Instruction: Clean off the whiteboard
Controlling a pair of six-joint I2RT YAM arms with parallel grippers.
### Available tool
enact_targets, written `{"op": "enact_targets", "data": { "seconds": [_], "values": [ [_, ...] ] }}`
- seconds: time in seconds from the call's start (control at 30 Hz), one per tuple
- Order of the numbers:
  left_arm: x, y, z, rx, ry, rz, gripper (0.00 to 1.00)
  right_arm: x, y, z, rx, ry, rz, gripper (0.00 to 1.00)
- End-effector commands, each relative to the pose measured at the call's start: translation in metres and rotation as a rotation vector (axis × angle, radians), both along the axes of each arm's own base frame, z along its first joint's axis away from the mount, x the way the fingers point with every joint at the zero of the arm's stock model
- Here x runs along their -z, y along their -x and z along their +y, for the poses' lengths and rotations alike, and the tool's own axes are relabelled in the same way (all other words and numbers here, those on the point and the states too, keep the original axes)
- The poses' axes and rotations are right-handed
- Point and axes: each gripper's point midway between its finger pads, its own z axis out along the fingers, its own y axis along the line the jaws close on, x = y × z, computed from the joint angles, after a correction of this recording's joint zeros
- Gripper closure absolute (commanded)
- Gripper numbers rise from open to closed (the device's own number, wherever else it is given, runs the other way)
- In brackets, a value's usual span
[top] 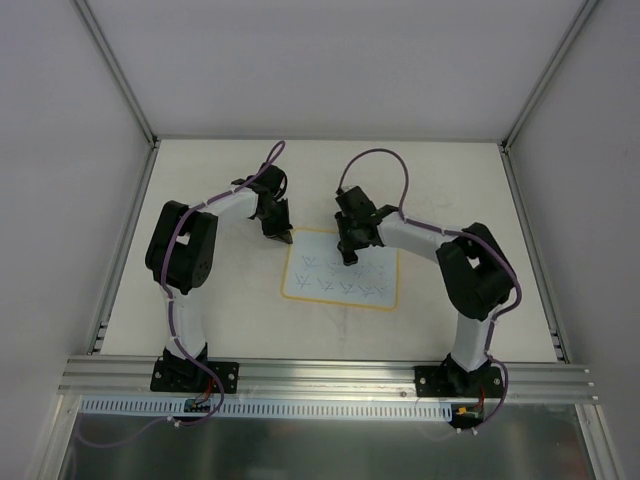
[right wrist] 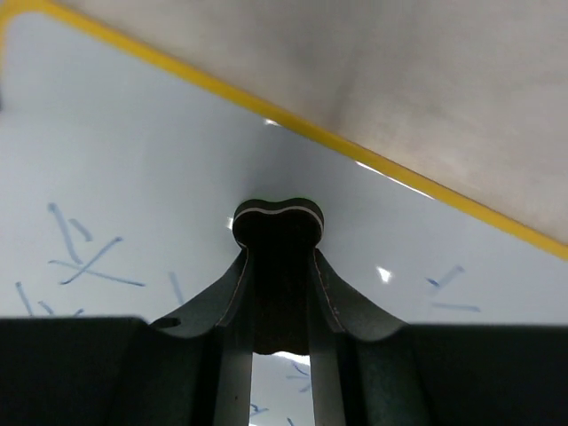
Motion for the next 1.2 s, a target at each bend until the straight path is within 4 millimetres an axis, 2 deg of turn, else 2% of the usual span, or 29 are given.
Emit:
{"op": "enact_targets", "data": {
  "seconds": [0.0,0.03,0.1,0.17,0.27,0.33,0.4,0.6,0.77,0.8,0.83,0.9,0.93,1.0,1.03,1.1,1.17],
  "values": [
    [0.038,0.017,0.034,-0.045,-0.127,0.103,1.00,0.041,0.038,-0.119,0.323,0.265,0.173,1.00],
    [0.038,0.017,0.033,-0.044,-0.125,0.102,1.00,0.036,0.038,-0.126,0.361,0.251,0.163,1.00],
    [0.038,0.016,0.032,-0.042,-0.122,0.103,1.00,0.041,0.048,-0.142,0.448,0.229,0.199,1.00],
    [0.037,0.016,0.032,-0.043,-0.119,0.103,1.00,0.036,0.051,-0.142,0.501,0.189,0.208,1.00],
    [0.036,0.016,0.031,-0.042,-0.116,0.102,1.00,0.026,0.053,-0.153,0.587,0.219,0.200,1.00],
    [0.035,0.015,0.032,-0.041,-0.116,0.097,1.00,0.018,0.046,-0.160,0.645,0.234,0.172,1.00],
    [0.036,0.015,0.032,-0.043,-0.118,0.098,1.00,0.017,0.047,-0.168,0.689,0.237,0.180,1.00],
    [0.035,0.015,0.032,-0.048,-0.116,0.100,1.00,0.025,0.049,-0.156,0.720,0.181,0.236,1.00],
    [0.033,0.014,0.031,-0.045,-0.110,0.093,1.00,0.034,0.033,-0.125,0.594,0.113,0.251,1.00],
    [0.033,0.014,0.030,-0.043,-0.104,0.096,1.00,0.030,0.022,-0.113,0.566,0.094,0.241,1.00],
    [0.032,0.014,0.030,-0.042,-0.101,0.095,1.00,0.032,0.020,-0.101,0.504,0.066,0.263,1.00],
    [0.033,0.015,0.028,-0.038,-0.095,0.100,1.00,0.042,0.014,-0.089,0.455,0.071,0.281,1.00],
    [0.032,0.015,0.028,-0.037,-0.095,0.099,1.00,0.037,0.005,-0.075,0.393,0.052,0.268,1.00],
    [0.032,0.015,0.028,-0.035,-0.095,0.098,1.00,0.044,0.002,-0.064,0.346,0.060,0.279,0.99],
    [0.032,0.013,0.029,-0.036,-0.096,0.095,1.00,0.039,-0.001,-0.050,0.302,0.033,0.277,1.00],
    [0.031,0.013,0.028,-0.032,-0.097,0.092,1.00,0.045,0.000,-0.040,0.238,0.045,0.293,1.00],
    [0.031,0.012,0.029,-0.034,-0.098,0.090,1.00,0.043,-0.002,-0.030,0.177,0.041,0.299,1.00]
  ]
}}
